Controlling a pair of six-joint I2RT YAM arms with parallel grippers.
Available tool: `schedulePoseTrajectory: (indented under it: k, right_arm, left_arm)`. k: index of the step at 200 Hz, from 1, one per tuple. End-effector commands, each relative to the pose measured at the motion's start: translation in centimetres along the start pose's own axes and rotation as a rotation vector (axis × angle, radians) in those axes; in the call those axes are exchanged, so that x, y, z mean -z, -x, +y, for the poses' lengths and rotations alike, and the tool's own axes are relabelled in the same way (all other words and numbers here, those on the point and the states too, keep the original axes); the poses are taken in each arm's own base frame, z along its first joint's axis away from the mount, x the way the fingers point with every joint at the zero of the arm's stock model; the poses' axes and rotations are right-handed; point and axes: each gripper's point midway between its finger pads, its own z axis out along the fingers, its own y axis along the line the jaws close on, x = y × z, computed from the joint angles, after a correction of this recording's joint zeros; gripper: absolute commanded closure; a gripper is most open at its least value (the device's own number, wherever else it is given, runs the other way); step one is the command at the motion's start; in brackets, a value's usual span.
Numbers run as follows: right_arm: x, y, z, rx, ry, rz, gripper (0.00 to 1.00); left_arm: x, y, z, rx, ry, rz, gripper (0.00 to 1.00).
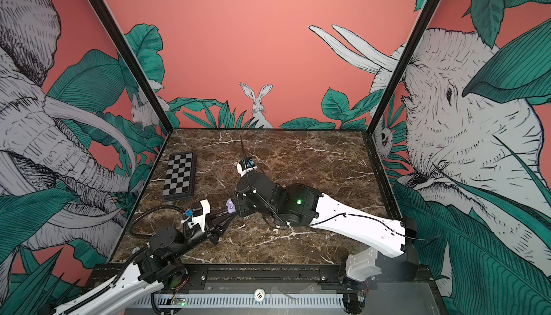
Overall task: Insert wireless bluetooth earbuds into charging case
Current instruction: Pick up the wireless bluetooth earbud from the charging case.
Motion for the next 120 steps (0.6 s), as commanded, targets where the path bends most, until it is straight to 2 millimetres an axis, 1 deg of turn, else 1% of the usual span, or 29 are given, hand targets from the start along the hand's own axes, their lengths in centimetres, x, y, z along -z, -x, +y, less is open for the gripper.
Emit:
schedulePoseTrajectory:
  k: [1, 19, 48, 65, 120]
  right_arm:
    - [0.0, -1.4, -0.4, 0.015, -0.01, 0.085, 0.5]
    - [-0.3, -1.7, -0.3, 0.034, -0.006, 0.109, 0.5]
    - [-1.1, -2.1, 0.7, 0.071, 0.035, 0.145, 0.52]
    - [-1.6, -2.3, 0.9, 0.089, 0.04, 0.161, 0.53]
    - [-2.4, -2.0, 0.4, 0.149, -0.006, 0.159, 0.58]
  left_arm:
    - [-0.1, 0.4, -0.6, -0.02, -0.035, -0.025, 1.0]
    - [0.0, 0.6, -0.7, -0.02, -0.041, -0.031, 1.0]
    - [0.0, 0.5, -0.9, -0.01, -0.05, -0.031, 1.0]
    - [-0.1, 0.4, -1.0, -0.008, -0.057, -0.027, 1.0]
    - [-0.2, 0.3, -1.2, 0.001, -0.071, -0.02, 1.0]
